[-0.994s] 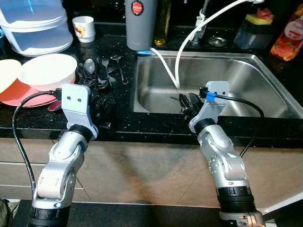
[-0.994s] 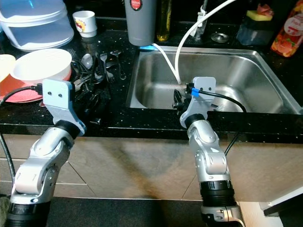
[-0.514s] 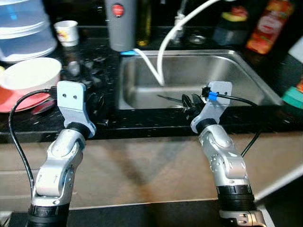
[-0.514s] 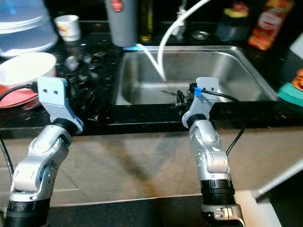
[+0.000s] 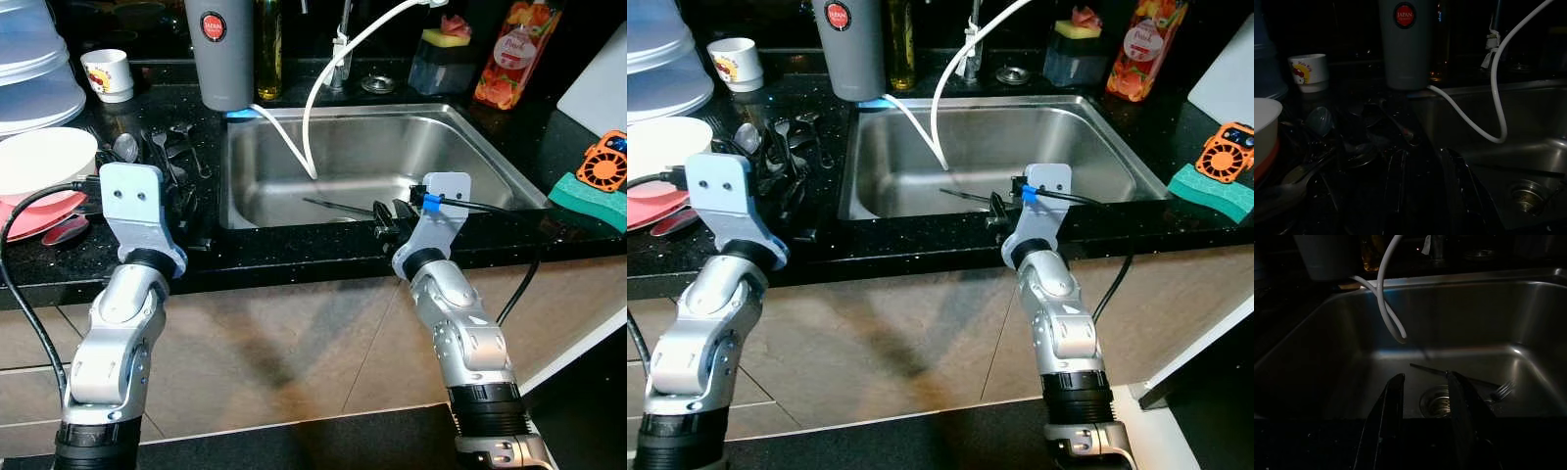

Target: Kitchen organization

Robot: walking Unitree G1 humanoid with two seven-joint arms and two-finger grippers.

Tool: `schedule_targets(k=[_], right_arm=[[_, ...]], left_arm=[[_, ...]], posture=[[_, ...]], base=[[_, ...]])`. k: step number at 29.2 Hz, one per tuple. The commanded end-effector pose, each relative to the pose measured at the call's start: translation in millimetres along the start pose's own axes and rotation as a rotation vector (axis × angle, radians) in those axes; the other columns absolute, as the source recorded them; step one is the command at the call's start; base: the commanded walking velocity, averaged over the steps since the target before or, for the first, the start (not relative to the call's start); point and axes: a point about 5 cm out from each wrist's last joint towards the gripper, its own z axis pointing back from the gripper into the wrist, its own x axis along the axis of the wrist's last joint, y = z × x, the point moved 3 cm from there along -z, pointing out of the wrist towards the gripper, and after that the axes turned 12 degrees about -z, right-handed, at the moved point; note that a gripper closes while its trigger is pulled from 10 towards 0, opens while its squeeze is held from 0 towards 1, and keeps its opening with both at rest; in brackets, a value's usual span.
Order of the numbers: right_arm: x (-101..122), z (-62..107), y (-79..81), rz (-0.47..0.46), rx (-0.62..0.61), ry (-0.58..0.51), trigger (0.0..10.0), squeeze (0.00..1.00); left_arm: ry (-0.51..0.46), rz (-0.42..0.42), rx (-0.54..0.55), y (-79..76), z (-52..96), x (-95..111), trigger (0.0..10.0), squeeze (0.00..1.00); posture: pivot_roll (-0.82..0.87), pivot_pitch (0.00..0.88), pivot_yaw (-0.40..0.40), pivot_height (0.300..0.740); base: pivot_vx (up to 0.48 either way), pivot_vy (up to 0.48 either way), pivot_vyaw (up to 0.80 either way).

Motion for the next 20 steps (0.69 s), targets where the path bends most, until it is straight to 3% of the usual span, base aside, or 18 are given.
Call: schedule_targets(k=[1, 12, 20], right_arm=[[-2.3, 0.0, -0.3, -0.008, 0.005, 0.008, 10.0, 0.00], [-1.2, 0.2, 1.7, -0.012, 0.008, 0.006, 10.0, 0.00], [-0.6, 0.6, 2.5, -0.016, 0.009, 0.004, 10.0, 0.00]], left_arm=[[0.011, -0.018, 0.008, 2.1, -0.1, -3.5, 10.0, 0.00], [0.010, -0.029, -0.015, -2.4, 0.0, -3.7, 10.0, 0.00], [0.003, -0.012, -0.025, -3.3, 0.1, -2.4, 10.0, 0.00]], posture=[[0.02, 0.140, -0.009, 0.740], [0.02, 0.139, -0.010, 0.740], [0.02, 0.143, -0.009, 0.740]], base=[[0.000, 0.000, 0.00], [0.000, 0.000, 0.00], [0.305, 0.000, 0.00]])
